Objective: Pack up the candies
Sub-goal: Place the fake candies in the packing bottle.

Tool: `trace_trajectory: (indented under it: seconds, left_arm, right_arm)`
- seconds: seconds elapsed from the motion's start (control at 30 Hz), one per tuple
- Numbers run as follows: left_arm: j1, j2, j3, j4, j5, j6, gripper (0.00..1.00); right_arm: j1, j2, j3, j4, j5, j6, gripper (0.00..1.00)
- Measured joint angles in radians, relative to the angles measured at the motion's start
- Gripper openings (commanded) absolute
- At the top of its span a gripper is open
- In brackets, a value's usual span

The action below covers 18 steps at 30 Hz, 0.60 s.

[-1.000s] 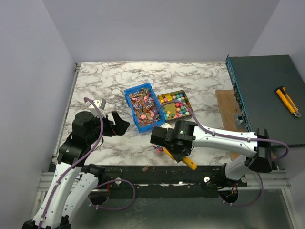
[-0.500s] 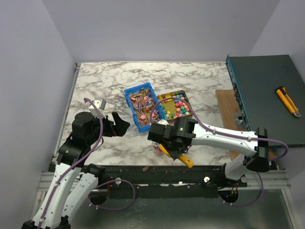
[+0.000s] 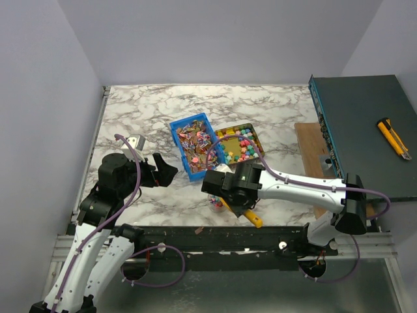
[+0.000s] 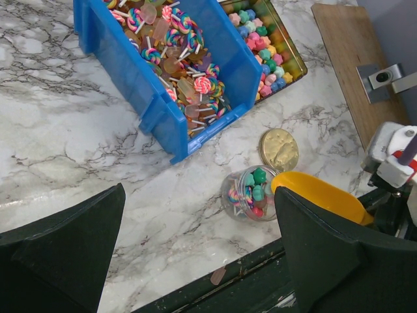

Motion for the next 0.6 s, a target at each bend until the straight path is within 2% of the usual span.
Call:
trace_trajectory:
  seconds: [0.33,0.6]
  left_arm:
    - [0.000,0.000,0.000,0.000,0.000,0.000,0.99]
    - [0.000,0.001,0.000,0.000,0.000,0.000,0.99]
  right_arm:
    - [-0.017,-0.031,-0.163,0.149,-0.067,-0.010,0.01]
    - [-0.017,-0.036,-0.180,0.214,-0.169,-0.038,0.01]
